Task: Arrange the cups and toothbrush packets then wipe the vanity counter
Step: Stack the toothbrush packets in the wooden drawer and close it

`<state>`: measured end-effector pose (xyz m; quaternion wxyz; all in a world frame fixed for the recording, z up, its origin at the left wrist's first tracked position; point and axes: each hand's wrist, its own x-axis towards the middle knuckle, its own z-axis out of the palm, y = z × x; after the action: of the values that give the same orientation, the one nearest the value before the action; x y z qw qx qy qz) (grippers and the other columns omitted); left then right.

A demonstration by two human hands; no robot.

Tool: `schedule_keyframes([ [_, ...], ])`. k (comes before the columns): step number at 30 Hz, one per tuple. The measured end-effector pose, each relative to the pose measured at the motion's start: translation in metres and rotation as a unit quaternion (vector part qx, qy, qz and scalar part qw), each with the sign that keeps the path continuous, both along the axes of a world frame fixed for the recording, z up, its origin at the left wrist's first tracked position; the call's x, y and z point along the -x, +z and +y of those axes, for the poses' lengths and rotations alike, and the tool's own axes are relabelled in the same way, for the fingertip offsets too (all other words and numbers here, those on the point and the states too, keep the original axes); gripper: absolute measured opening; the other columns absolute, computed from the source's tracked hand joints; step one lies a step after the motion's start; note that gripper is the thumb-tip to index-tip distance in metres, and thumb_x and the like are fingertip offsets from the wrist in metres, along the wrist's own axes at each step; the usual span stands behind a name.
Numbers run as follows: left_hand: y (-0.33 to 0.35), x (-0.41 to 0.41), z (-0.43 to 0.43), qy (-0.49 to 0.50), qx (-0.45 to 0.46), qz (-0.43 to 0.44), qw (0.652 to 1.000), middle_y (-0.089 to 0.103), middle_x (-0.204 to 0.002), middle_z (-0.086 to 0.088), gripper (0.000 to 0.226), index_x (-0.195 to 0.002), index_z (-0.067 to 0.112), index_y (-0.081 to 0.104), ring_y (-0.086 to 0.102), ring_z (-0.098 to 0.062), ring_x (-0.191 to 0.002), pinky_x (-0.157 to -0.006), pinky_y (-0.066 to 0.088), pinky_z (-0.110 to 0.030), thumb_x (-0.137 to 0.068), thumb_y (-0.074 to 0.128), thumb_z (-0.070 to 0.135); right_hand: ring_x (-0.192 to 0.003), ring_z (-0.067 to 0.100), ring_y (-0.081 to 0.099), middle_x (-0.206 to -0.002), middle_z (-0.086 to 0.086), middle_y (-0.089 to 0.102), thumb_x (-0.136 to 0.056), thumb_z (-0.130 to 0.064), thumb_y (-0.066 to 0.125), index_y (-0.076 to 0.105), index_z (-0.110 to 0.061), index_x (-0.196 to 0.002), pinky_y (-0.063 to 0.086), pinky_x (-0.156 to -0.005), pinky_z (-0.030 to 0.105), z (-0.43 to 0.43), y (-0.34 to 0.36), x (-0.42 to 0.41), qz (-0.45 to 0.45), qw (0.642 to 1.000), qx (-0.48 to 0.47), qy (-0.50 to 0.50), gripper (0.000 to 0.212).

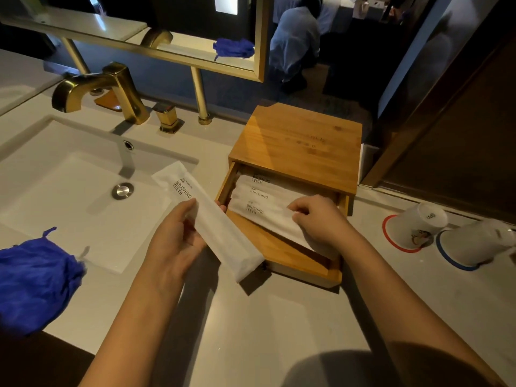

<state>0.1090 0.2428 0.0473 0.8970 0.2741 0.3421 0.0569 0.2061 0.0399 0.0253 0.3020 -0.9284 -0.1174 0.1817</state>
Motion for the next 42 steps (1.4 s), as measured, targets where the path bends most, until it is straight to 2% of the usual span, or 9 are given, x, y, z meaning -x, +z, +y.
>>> schedule_keyframes([
  [6,0.005,0.001,-0.006,0.004,-0.057,0.029,0.998,0.060,-0.099,-0.010,0.013,-0.087,0.017,0.054,0.063,-0.024,-0.098,-0.075,0.058,-0.044,-0.089,0.054,0.003,-0.101,0.012,0.055,-0.128,0.003,0.060,-0.092,-0.011,0.050,0.062,-0.017,-0.121,0.041,-0.078,0.022,0.005,-0.002,-0.003,0.026,0.999,0.001,0.046,0.031],
  [9,0.006,0.002,-0.007,-0.001,-0.066,0.036,0.997,0.061,-0.102,-0.010,0.014,-0.087,0.018,0.056,0.063,-0.023,-0.098,-0.083,0.056,-0.044,-0.088,0.055,0.004,-0.095,0.012,0.056,-0.125,0.003,0.062,-0.092,-0.010,0.051,0.063,-0.017,-0.119,0.042,-0.071,0.020,0.006,-0.003,-0.005,0.031,0.997,0.014,0.070,0.031],
  [16,0.002,0.001,-0.007,-0.002,-0.087,0.041,0.995,0.061,-0.106,-0.007,0.016,-0.091,0.021,0.057,0.062,-0.023,-0.098,-0.073,0.059,-0.039,-0.086,0.060,0.006,-0.100,0.019,0.060,-0.127,0.005,0.061,-0.093,-0.010,0.047,0.061,-0.015,-0.122,0.050,-0.080,0.026,0.008,-0.015,-0.005,-0.008,0.999,0.025,0.024,0.032],
  [18,0.003,0.001,-0.007,-0.001,-0.086,0.042,0.995,0.061,-0.105,-0.007,0.016,-0.093,0.020,0.057,0.062,-0.024,-0.098,-0.080,0.057,-0.042,-0.086,0.059,0.007,-0.101,0.020,0.059,-0.125,0.005,0.061,-0.094,-0.010,0.046,0.061,-0.015,-0.122,0.047,-0.080,0.025,0.009,-0.019,-0.006,-0.019,0.999,0.036,0.017,0.032],
  [23,0.002,-0.001,-0.008,0.005,-0.085,0.041,0.996,0.060,-0.108,-0.006,0.020,-0.099,0.021,0.057,0.062,-0.024,-0.101,-0.071,0.058,-0.039,-0.085,0.060,0.006,-0.107,0.022,0.056,-0.120,0.008,0.062,-0.094,-0.011,0.049,0.063,-0.011,-0.116,0.040,-0.083,0.023,0.016,-0.036,-0.002,-0.066,0.996,0.039,-0.035,0.027],
  [28,0.003,-0.003,-0.010,0.009,-0.084,0.035,0.996,0.062,-0.108,-0.007,0.015,-0.089,0.020,0.058,0.060,-0.025,-0.108,-0.093,0.052,-0.045,-0.087,0.059,0.005,-0.108,0.022,0.051,-0.115,0.008,0.059,-0.092,-0.008,0.049,0.064,-0.011,-0.107,0.039,-0.086,0.024,0.018,-0.043,0.001,-0.093,0.993,0.004,-0.069,0.021],
  [33,0.004,-0.006,-0.014,0.008,-0.082,0.036,0.996,0.062,-0.104,-0.007,0.014,-0.087,0.019,0.058,0.060,-0.024,-0.107,-0.096,0.050,-0.046,-0.087,0.057,0.006,-0.107,0.022,0.049,-0.112,0.007,0.058,-0.090,-0.004,0.052,0.063,-0.013,-0.103,0.037,-0.084,0.023,0.020,-0.045,-0.001,-0.099,0.993,0.008,-0.070,0.020],
  [37,0.002,-0.006,-0.014,-0.004,-0.085,0.041,0.996,0.062,-0.105,-0.007,0.014,-0.089,0.020,0.058,0.061,-0.024,-0.101,-0.080,0.056,-0.042,-0.086,0.060,0.007,-0.104,0.021,0.047,-0.108,0.002,0.055,-0.088,-0.008,0.056,0.058,-0.019,-0.096,0.033,-0.081,0.025,0.020,-0.046,0.002,-0.165,0.983,0.050,-0.067,0.013],
  [42,0.001,-0.008,-0.014,-0.016,-0.099,0.045,0.994,0.066,-0.097,-0.007,0.013,-0.089,0.018,0.060,0.066,-0.020,-0.090,-0.062,0.061,-0.036,-0.086,0.059,0.006,-0.090,0.014,0.044,-0.105,0.006,0.058,-0.094,-0.012,0.046,0.059,-0.013,-0.098,0.037,-0.073,0.024,0.020,-0.046,0.005,-0.123,0.991,0.036,-0.046,0.014],
])
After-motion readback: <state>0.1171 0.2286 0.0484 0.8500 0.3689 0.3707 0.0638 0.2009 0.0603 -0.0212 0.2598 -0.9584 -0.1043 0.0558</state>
